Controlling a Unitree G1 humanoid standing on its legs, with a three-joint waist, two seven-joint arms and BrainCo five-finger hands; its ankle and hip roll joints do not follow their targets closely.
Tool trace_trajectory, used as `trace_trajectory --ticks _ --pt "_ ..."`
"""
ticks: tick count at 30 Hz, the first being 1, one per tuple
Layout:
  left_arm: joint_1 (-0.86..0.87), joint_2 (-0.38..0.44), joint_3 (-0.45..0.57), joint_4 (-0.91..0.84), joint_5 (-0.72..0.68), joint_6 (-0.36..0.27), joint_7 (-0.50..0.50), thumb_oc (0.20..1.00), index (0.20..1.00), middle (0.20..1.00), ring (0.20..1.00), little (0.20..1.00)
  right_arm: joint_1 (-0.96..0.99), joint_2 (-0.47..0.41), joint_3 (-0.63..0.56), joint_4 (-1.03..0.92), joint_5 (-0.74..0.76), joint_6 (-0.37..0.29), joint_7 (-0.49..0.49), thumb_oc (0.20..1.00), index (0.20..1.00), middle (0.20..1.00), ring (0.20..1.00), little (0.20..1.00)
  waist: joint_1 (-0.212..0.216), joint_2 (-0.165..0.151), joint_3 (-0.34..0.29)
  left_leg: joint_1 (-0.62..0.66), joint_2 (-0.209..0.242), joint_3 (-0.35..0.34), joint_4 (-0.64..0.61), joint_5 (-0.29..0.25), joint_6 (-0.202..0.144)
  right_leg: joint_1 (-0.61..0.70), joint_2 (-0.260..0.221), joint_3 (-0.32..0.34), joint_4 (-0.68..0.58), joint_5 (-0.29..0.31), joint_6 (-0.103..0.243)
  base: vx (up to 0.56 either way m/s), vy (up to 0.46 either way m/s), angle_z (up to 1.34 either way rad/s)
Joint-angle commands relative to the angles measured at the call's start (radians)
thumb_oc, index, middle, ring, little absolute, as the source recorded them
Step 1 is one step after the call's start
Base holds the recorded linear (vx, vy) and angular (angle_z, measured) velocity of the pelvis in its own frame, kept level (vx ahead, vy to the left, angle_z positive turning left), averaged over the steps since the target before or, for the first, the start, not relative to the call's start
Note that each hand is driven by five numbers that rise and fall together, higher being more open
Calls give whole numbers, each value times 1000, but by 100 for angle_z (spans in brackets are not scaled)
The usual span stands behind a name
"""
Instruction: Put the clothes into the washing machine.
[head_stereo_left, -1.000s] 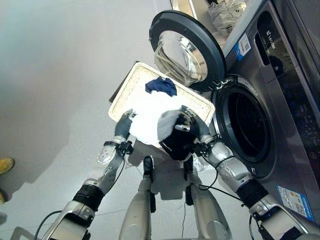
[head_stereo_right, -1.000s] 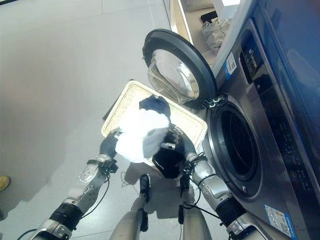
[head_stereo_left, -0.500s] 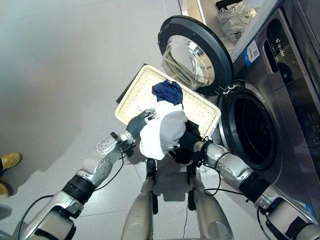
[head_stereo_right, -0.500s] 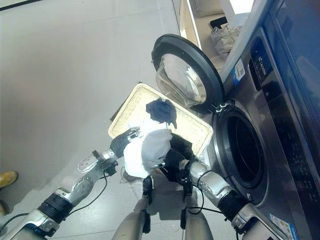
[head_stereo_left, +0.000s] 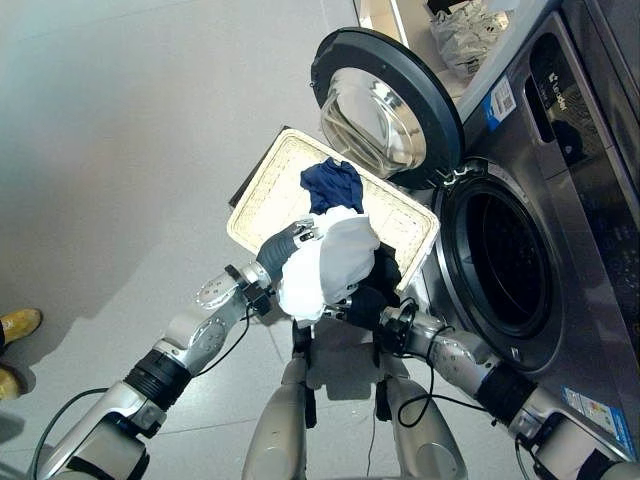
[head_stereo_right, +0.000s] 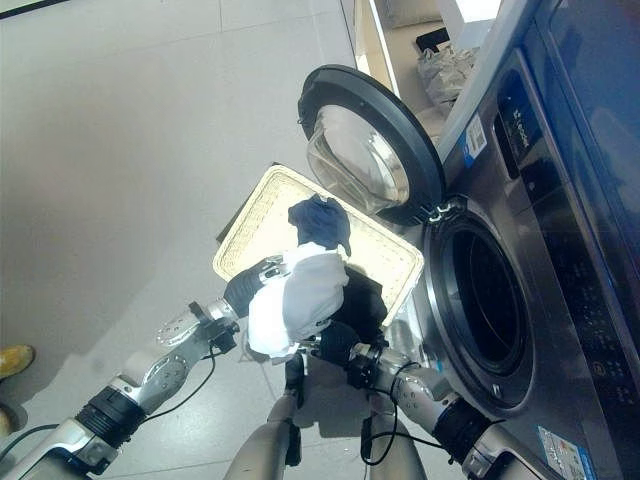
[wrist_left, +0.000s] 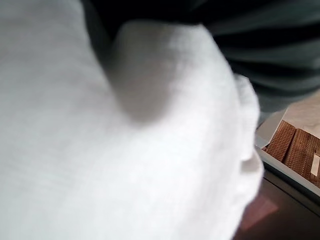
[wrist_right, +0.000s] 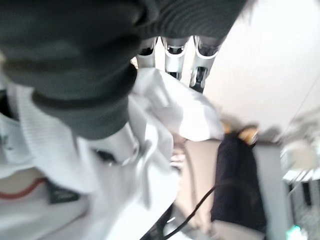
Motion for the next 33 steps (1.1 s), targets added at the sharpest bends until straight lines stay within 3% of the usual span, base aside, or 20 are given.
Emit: trace_trajectory --ticks 1,2,5,6,11,13,14,15,16,21,25,33 --pt "-8 -55 -7 -95 6 -55 20 200 200 200 200 200 -20 69 5 -149 157 -94 13 200 200 200 200 200 0 -22 -16 0 -91 61 12 -70 31 -27 23 -3 60 -68 33 -25 31 -7" --pt "20 -66 -5 -86 50 -66 58 200 200 200 200 200 11 87 -11 -157 208 -169 -3 200 200 200 200 200 -4 -22 -9 -5 -93 65 7 -67 32 -34 22 -1 46 -55 36 -29 41 -9" --pt "40 -78 -1 -77 42 -64 73 200 200 200 200 200 30 97 -21 -160 233 -229 -10 200 200 200 200 200 -7 -21 -9 -10 -95 69 3 -63 33 -40 22 2 37 -46 38 -14 32 -15" --pt "63 -93 1 -58 65 -65 103 200 200 200 200 200 44 107 -26 -161 242 -291 -17 200 200 200 200 200 -10 -20 -9 -17 -97 71 0 -64 34 -48 21 5 29 -40 40 -9 35 -12" --pt "88 -112 -7 -8 145 -77 198 200 200 200 200 200 66 132 -43 -151 299 -414 -54 200 200 200 200 200 -13 -17 -9 -26 -103 71 0 -63 37 -60 18 10 25 -32 44 5 24 -11" --pt "95 -121 -10 24 248 -83 307 200 200 200 200 200 72 145 -58 -137 318 -442 -67 200 200 200 200 200 -16 -16 -9 -28 -104 72 0 -64 38 -64 17 11 24 -30 44 13 34 -13" --pt "92 -119 -17 50 344 -88 390 338 338 338 338 338 73 155 -69 -126 310 -484 -86 200 200 200 200 200 -19 -13 -9 -31 -106 76 0 -63 38 -68 16 13 23 -28 46 19 42 -12" --pt "91 -110 -19 53 387 -75 425 831 831 831 831 831 76 156 -81 -120 317 -495 -91 200 200 200 200 200 -19 -11 -9 -33 -107 79 0 -62 38 -70 15 13 22 -28 46 21 40 -6" --pt "93 -107 -20 51 417 -62 451 1000 1000 1000 1000 1000 80 156 -86 -117 317 -504 -96 200 200 200 200 200 -19 -10 -9 -34 -107 80 0 -61 38 -71 15 12 22 -27 46 27 28 -6" --pt "71 -61 -28 49 559 -22 562 1000 1000 1000 1000 1000 81 156 -140 -60 282 -562 -113 200 200 200 200 200 -21 8 -9 -28 -112 82 1 -64 40 -67 9 11 29 -33 46 31 15 -3" --pt "55 -51 -21 67 559 -7 628 1000 1000 1000 1000 1000 78 159 -169 -26 275 -597 -111 200 200 200 200 200 -20 13 -9 -29 -114 78 4 -65 40 -69 4 10 39 -39 47 24 -13 1" --pt "83 -94 74 137 503 -75 782 1000 1000 1000 1000 1000 85 173 -277 70 381 -677 -75 200 200 200 200 200 -20 42 -9 -41 -116 89 12 -70 39 -96 -9 10 79 -59 50 22 -14 1"
